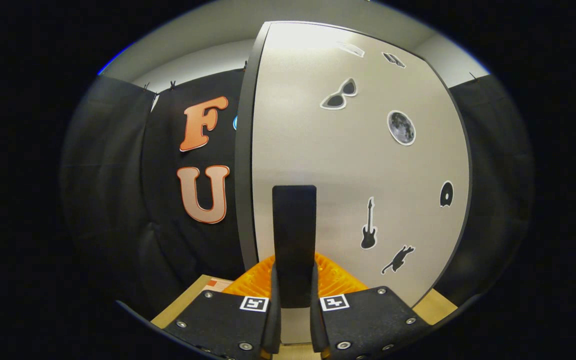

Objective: Open the shoe cabinet door, grab the shoes and put them into the shoe cabinet, then close the shoe cabinet door.

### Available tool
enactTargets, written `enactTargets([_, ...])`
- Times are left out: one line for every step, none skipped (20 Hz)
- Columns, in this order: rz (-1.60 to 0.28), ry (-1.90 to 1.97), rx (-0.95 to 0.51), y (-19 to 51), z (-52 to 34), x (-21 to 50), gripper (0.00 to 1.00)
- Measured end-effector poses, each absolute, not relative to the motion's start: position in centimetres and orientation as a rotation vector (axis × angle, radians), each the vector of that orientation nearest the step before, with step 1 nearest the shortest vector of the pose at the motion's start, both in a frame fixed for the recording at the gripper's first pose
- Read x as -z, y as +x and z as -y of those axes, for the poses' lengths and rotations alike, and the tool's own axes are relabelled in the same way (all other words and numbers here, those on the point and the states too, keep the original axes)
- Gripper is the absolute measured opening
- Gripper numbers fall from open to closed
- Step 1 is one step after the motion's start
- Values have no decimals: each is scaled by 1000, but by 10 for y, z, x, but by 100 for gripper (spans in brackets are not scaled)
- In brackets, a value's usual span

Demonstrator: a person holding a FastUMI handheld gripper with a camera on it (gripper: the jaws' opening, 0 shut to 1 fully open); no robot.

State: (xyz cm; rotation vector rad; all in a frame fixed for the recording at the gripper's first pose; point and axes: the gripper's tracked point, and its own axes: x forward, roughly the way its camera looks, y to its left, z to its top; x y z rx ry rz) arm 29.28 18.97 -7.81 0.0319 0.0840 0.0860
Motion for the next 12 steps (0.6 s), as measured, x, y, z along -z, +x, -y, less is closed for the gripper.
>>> enactTargets([-83, 23, -85, 292, -188, 78, 23])
enactTargets([-86, 17, -78, 289, -187, 78, 23])
enactTargets([-88, 16, -73, 285, -186, 78, 23])
enactTargets([-92, 17, -68, 281, -185, 77, 23])
enactTargets([-94, 11, -64, 276, -184, 77, 23])
enactTargets([-89, -5, -65, 268, -182, 76, 23])
enactTargets([-89, -7, -73, 260, -179, 76, 23])
enactTargets([-89, -2, -83, 248, -173, 76, 21])
enactTargets([-90, -4, -90, 233, -164, 77, 21])
enactTargets([-96, -13, -88, 222, -157, 78, 20])
enactTargets([-97, -23, -79, 215, -151, 78, 20])
enactTargets([-94, -31, -69, 206, -144, 77, 20])
